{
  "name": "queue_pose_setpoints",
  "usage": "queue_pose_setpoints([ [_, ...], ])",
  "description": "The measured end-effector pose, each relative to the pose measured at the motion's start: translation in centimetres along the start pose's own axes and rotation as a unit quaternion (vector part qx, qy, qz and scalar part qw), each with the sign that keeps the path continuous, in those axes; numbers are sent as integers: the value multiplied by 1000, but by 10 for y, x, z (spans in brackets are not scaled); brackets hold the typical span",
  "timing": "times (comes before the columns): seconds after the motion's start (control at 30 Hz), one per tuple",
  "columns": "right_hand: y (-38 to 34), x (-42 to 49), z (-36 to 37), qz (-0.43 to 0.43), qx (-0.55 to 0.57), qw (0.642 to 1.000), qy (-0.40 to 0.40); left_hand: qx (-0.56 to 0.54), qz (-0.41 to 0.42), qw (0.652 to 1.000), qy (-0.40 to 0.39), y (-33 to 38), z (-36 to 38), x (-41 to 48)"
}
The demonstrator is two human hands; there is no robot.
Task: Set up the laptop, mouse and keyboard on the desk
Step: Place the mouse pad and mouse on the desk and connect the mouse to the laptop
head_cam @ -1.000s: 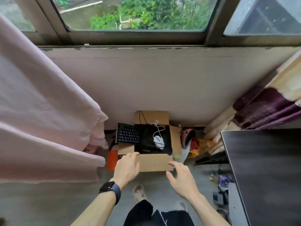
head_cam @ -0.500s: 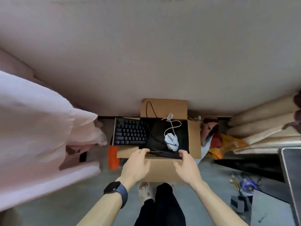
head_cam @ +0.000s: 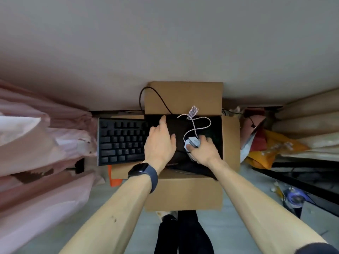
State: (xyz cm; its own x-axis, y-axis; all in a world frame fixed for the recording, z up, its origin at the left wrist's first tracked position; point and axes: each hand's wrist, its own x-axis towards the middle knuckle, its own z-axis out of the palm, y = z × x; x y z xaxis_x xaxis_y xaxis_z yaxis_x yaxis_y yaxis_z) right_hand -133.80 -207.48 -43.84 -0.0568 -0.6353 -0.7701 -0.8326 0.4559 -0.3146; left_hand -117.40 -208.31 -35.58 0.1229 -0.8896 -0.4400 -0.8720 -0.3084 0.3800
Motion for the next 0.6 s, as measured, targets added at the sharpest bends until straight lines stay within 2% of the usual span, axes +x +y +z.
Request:
queue_pose_setpoints([
  [0.13,8,-4,5,-45,-109,993,-24,67,10,998,-12,-5,1,0],
  [0.23,14,-14,1,-60,-122,991,13,75,28,996,-38,2,-7,-5],
  [0.33,13,-32,-12,-68,-68,995,27,82,36,995,-44,9,-22,-14],
  [0.43,13,-73,-31,-64,47,995,67,91,68,993,-25,15,-47,-38],
  [0.5,14,-106,-43,-56,141,983,104,80,86,993,9,22,-68,-56],
  [0.6,10,-172,-76,-76,229,955,172,56,158,982,88,45,-119,-86],
])
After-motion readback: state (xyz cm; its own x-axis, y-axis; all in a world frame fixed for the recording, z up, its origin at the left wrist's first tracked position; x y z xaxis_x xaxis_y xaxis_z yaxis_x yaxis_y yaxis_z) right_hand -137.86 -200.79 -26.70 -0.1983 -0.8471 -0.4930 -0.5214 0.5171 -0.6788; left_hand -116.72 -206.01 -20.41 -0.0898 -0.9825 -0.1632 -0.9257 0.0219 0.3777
